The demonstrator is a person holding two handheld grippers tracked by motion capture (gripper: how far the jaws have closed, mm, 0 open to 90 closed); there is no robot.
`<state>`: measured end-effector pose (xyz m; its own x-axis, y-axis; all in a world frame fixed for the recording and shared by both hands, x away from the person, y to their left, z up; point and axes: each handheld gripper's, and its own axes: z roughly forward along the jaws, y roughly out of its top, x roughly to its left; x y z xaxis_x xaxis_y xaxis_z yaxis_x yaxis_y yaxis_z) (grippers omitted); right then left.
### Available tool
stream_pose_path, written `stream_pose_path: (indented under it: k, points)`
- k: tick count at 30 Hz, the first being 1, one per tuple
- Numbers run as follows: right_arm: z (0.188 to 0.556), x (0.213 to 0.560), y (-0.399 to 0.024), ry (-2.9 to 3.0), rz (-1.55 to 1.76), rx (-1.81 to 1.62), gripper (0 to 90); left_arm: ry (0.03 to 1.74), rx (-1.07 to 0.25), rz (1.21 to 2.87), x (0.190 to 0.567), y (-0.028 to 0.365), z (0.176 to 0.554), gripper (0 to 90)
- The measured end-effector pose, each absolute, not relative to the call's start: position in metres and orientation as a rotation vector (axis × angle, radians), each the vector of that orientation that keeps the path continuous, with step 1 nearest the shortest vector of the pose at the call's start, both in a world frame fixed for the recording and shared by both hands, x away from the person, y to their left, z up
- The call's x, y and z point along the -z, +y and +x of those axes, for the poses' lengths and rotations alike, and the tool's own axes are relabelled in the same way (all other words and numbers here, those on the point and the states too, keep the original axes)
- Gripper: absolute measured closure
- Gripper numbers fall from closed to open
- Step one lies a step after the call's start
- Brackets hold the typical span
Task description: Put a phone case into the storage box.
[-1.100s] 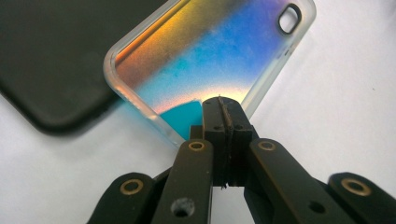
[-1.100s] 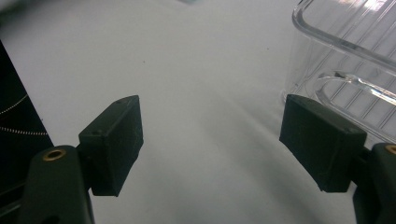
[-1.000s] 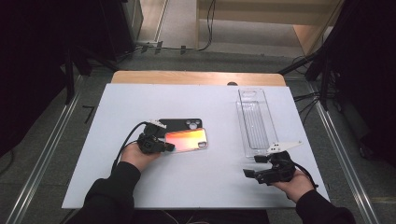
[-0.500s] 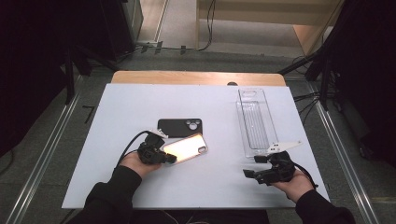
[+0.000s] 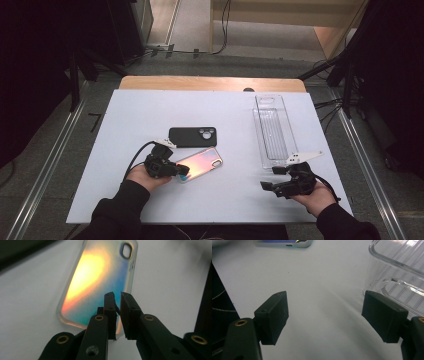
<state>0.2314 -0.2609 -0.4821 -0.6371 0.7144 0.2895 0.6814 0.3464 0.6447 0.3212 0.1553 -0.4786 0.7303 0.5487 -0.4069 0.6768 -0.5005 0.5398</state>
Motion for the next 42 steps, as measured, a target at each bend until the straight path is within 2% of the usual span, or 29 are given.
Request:
stream_pose_path:
  k: [2,3,4,6,8,11,30,42]
  points:
    - [0.232,0.482,-0.261,2.542,1.317,-1.187,19.4,0.922,0.23,2.192,0.476,0.16,0.322,69.0]
    - [0.232,0.482,-0.261,2.542,1.317,-1.188,19.4,0.928,0.225,2.171,0.473,0.163,0.322,69.0]
    - [0.232,0.482,-0.26,2.544,1.315,-1.191,19.5,0.937,0.21,2.138,0.469,0.168,0.321,57.3]
    - [0.232,0.482,-0.26,2.543,1.312,-1.196,19.5,0.941,0.196,2.127,0.467,0.17,0.319,47.5]
    - [0.231,0.481,-0.26,2.539,1.316,-1.2,19.4,0.911,0.153,2.105,0.462,0.177,0.313,39.9]
    - [0.232,0.481,-0.26,2.536,1.321,-1.202,19.4,0.874,0.103,2.085,0.46,0.184,0.307,34.1]
    - [0.235,0.482,-0.26,2.523,1.316,-1.227,19.4,0.876,0.085,2.041,0.459,0.216,0.271,32.4]
    - [0.234,0.482,-0.258,2.531,1.301,-1.24,19.3,0.912,0.104,2.035,0.464,0.223,0.272,32.4]
